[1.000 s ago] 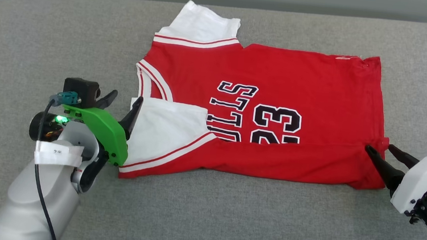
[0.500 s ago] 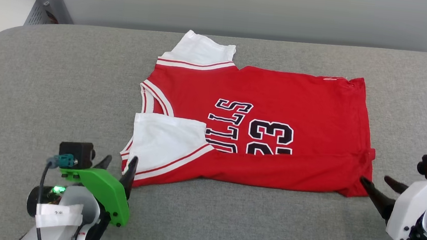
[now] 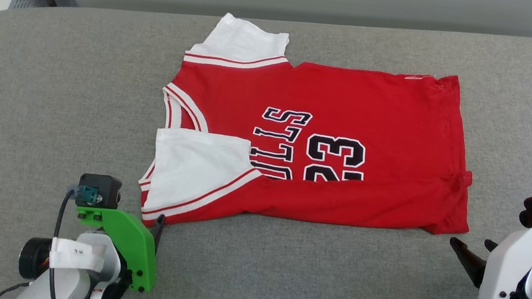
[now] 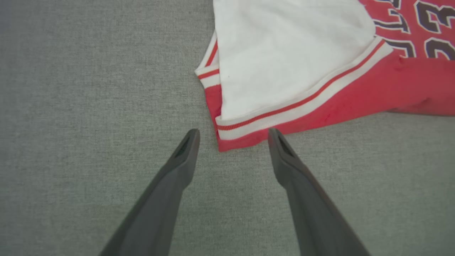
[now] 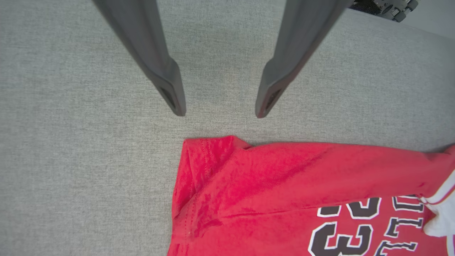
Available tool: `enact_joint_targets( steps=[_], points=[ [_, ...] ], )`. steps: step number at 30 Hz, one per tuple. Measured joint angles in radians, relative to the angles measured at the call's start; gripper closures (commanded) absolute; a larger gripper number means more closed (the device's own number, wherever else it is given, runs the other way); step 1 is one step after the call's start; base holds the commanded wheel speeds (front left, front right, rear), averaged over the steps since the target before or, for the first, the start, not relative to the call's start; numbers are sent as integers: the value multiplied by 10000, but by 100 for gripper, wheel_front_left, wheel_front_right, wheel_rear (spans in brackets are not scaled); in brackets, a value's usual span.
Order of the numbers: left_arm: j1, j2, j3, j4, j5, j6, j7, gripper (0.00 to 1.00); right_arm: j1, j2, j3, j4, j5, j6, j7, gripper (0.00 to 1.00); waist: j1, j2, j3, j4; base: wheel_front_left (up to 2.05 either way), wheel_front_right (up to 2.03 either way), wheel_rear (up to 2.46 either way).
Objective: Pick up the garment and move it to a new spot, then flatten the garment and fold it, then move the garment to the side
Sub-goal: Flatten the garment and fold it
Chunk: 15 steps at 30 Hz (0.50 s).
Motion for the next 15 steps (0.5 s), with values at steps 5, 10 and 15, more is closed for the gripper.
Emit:
enact_joint_targets(
  steps=[5, 10, 15],
  points=[
    [-60, 52, 29, 207, 52, 36, 146, 0, 4, 255, -121, -571, -240, 0, 385, 0, 0, 0, 376, -99, 0, 0, 0],
    [-289, -29, 117, 585, 54, 82, -67, 0, 4, 301, -144, -773, -309, 0, 472, 0, 0, 0, 662, -194, 0, 0, 0],
    [-518, -69, 81, 920, 54, -21, -121, 0, 5, 303, -100, -807, -309, 0, 468, 0, 0, 0, 826, -246, 0, 0, 0]
  ],
)
